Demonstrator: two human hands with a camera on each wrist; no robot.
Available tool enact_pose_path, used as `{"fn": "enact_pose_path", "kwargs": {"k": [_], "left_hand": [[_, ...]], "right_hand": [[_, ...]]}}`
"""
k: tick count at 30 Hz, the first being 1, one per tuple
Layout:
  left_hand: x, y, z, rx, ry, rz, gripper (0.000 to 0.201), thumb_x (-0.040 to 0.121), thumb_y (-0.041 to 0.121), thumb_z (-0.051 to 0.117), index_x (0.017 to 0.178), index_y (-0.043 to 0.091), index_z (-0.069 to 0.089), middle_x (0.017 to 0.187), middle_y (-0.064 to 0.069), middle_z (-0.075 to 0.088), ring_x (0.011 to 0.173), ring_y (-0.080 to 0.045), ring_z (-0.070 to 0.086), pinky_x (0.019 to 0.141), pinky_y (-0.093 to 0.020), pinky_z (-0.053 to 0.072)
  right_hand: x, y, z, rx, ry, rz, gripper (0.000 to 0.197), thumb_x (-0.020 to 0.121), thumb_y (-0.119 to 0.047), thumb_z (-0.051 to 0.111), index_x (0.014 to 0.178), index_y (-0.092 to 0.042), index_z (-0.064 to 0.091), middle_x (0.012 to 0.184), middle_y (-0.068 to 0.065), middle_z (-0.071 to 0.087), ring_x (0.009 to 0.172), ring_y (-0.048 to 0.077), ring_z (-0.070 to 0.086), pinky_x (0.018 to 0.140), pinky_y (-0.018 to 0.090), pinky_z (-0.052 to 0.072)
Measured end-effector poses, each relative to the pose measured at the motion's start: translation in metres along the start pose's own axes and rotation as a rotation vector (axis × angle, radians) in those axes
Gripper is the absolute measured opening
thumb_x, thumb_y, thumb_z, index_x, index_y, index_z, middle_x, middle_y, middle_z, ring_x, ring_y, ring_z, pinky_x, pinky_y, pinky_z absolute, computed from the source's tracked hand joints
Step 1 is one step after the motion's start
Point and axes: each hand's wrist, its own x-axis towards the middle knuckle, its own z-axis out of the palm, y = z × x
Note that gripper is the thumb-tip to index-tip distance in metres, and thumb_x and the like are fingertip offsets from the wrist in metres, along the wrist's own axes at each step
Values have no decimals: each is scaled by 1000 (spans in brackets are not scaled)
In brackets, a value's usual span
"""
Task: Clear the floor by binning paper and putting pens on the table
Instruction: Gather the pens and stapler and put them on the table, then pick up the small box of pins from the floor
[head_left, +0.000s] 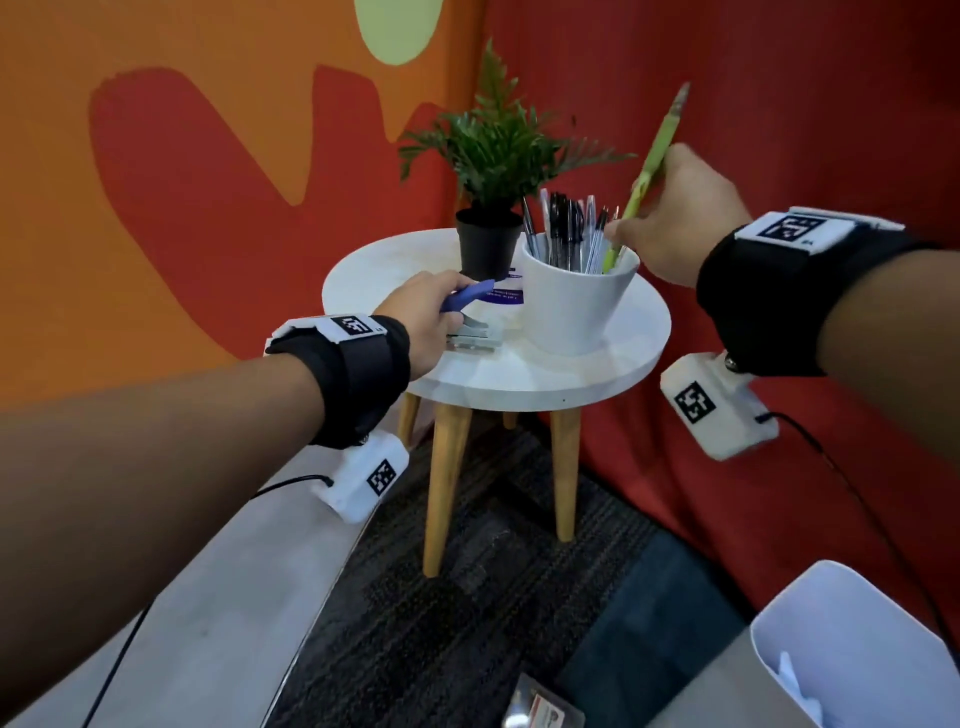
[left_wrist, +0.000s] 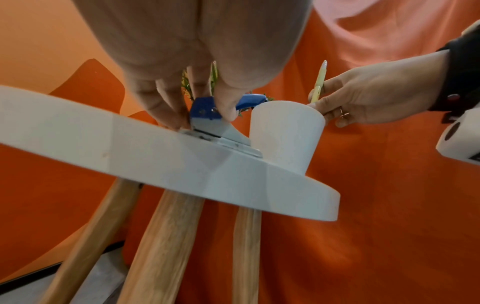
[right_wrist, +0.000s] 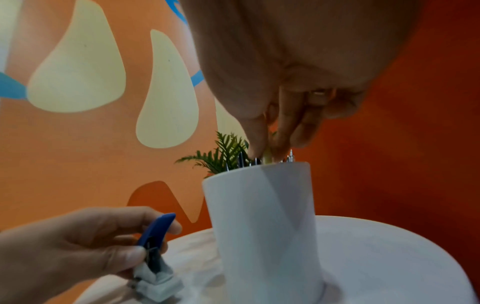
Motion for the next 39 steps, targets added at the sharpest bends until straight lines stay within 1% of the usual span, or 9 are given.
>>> {"fn": "enact_pose_path", "kwargs": {"k": [8, 14, 20, 23, 25, 27, 30, 33, 39], "left_hand": [[8, -6, 8, 49, -11, 26, 44, 93, -4, 41, 125, 21, 55, 111, -7, 54, 100, -26, 51, 80, -24, 34], [18, -9, 12, 111, 15, 44, 45, 93, -4, 37, 126, 21, 54, 107, -8, 54, 97, -25, 51, 75, -24, 30], [21, -12, 25, 212, 117, 17, 44, 93, 7, 47, 132, 27, 53, 135, -16, 45, 117, -34, 50, 91, -32, 40], [23, -15, 33, 129, 135, -14, 45, 95, 9, 46, 136, 27, 49, 131, -8, 42, 121, -30, 47, 92, -22, 35], [25, -17, 36, 84, 143, -14, 49, 96, 9, 47, 141, 25, 43, 136, -12, 42, 121, -28, 48, 92, -14, 34], [22, -15, 36, 47, 157, -29, 55, 95, 13, 52, 145, 28, 36, 138, -12, 43, 120, -29, 50, 96, -24, 41], [-1, -7, 35, -5, 287, -19, 55, 92, 22, 57, 142, 28, 35, 132, -11, 40, 113, -27, 51, 85, -21, 41], [-46, 5, 42, -12, 418, 117, 49, 84, 23, 57, 130, 22, 43, 125, -8, 38, 114, -22, 45, 92, -25, 43], [-149, -5, 94, -144, 72, 165, 29, 80, 4, 55, 101, 23, 59, 95, 8, 43, 78, -5, 46, 72, -6, 35]], "right_hand": [[10, -9, 16, -264, -229, 36, 41, 73, -37, 83, 92, -5, 66, 92, 12, 67, 80, 29, 58, 66, 32, 45], [17, -5, 25, -260, -233, 106, 36, 74, -32, 82, 99, -8, 72, 99, 11, 71, 85, 25, 62, 84, 40, 57], [-29, 16, 31, 217, 290, 115, 14, 91, -28, 54, 88, -23, 41, 77, -11, 47, 71, 10, 45, 67, 21, 31], [-79, 39, 55, 357, 340, 309, 10, 91, -13, 42, 96, -17, 34, 91, -1, 55, 80, 18, 51, 71, 27, 31], [-125, 59, 83, 354, 207, 402, 11, 89, -10, 42, 96, -18, 37, 100, 9, 61, 93, 29, 56, 73, 31, 33], [-173, 77, 114, 298, -19, 414, 12, 86, -11, 47, 90, -18, 40, 86, 8, 59, 85, 33, 58, 69, 35, 40], [-233, 103, 153, 131, -486, 433, 13, 86, -15, 56, 86, -19, 44, 88, 10, 63, 84, 32, 60, 75, 35, 48], [-278, 131, 182, -23, -874, 457, 13, 85, -18, 60, 92, -19, 49, 97, 7, 63, 91, 27, 60, 77, 30, 48], [-331, 172, 234, -156, -1038, 422, 33, 86, -25, 67, 114, -21, 50, 122, 8, 54, 109, 29, 56, 89, 35, 49]]}}
